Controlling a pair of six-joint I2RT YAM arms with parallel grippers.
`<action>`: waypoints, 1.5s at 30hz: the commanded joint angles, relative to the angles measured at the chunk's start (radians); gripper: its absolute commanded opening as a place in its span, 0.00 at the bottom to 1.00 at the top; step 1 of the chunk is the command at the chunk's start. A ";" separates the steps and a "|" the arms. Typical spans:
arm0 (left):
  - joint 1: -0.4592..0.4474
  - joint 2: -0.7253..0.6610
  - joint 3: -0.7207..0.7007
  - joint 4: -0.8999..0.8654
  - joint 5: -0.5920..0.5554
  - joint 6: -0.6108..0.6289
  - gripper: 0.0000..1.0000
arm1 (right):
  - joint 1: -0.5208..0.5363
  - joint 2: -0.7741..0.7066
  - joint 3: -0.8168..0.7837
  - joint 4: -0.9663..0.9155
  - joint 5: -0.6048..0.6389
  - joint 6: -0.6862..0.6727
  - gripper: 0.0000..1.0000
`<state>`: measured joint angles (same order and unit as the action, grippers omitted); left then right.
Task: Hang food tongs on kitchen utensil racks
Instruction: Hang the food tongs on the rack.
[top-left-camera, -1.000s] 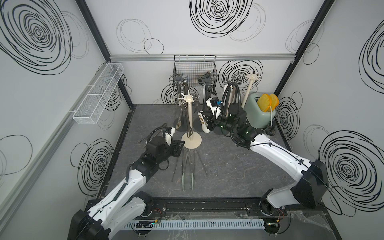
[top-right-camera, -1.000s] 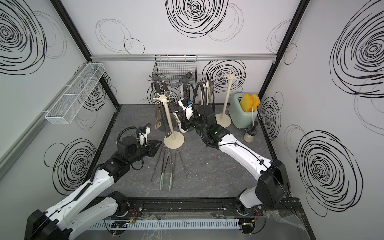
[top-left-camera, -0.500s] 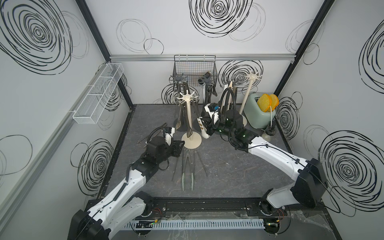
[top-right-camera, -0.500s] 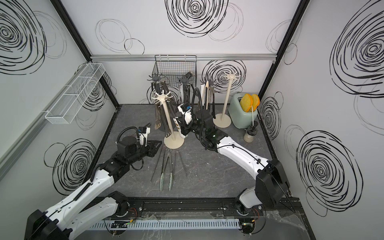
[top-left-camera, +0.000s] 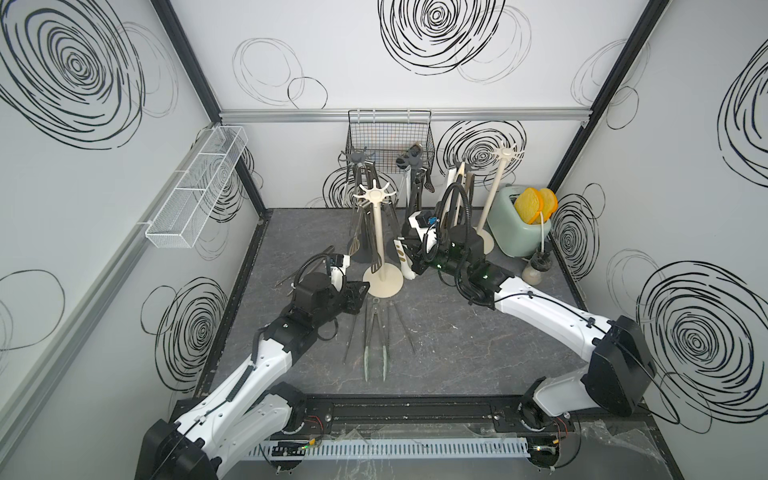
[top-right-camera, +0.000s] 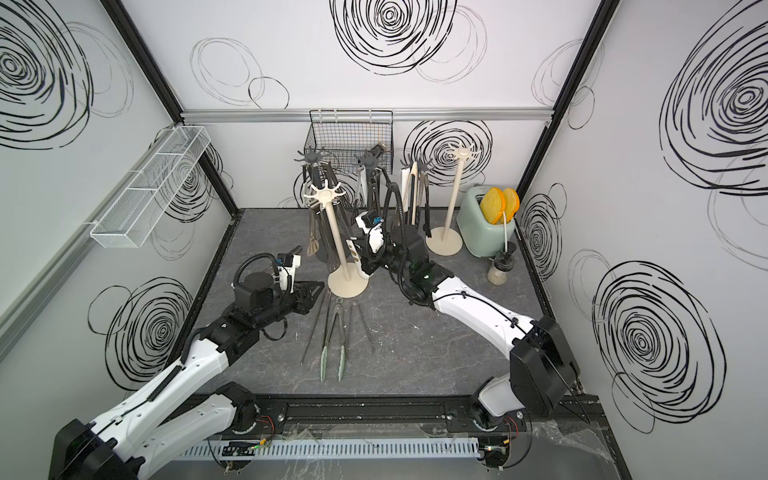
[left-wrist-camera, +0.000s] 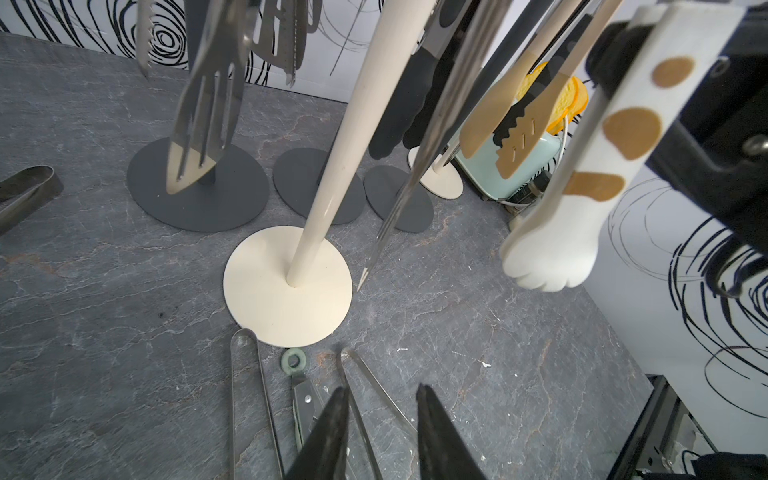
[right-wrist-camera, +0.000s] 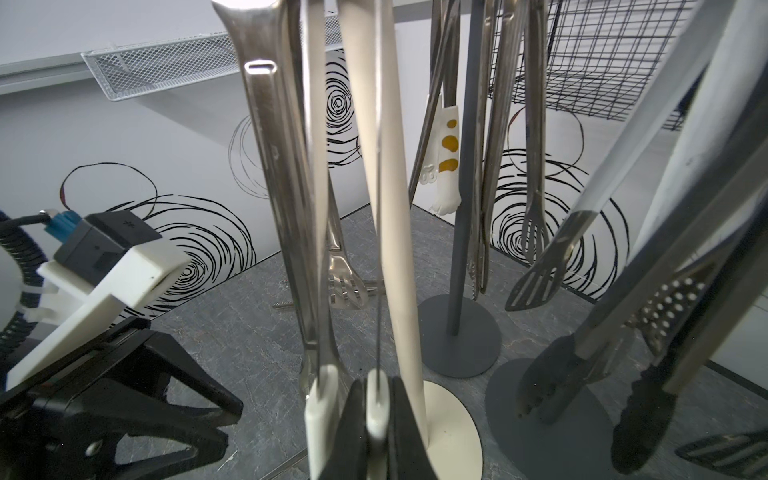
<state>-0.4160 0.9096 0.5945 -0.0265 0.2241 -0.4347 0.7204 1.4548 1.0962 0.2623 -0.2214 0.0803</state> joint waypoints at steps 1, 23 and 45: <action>0.007 0.008 -0.007 0.057 0.011 0.004 0.32 | 0.007 0.016 -0.028 -0.029 0.014 0.012 0.00; 0.008 0.012 -0.010 0.062 0.012 0.004 0.32 | 0.008 0.082 -0.029 -0.060 0.042 0.019 0.15; 0.066 0.087 0.111 -0.165 -0.144 0.040 0.36 | 0.007 -0.053 -0.137 -0.110 0.080 0.021 0.37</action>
<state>-0.3805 0.9703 0.6380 -0.1383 0.1291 -0.4236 0.7250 1.4612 0.9821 0.1764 -0.1619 0.1047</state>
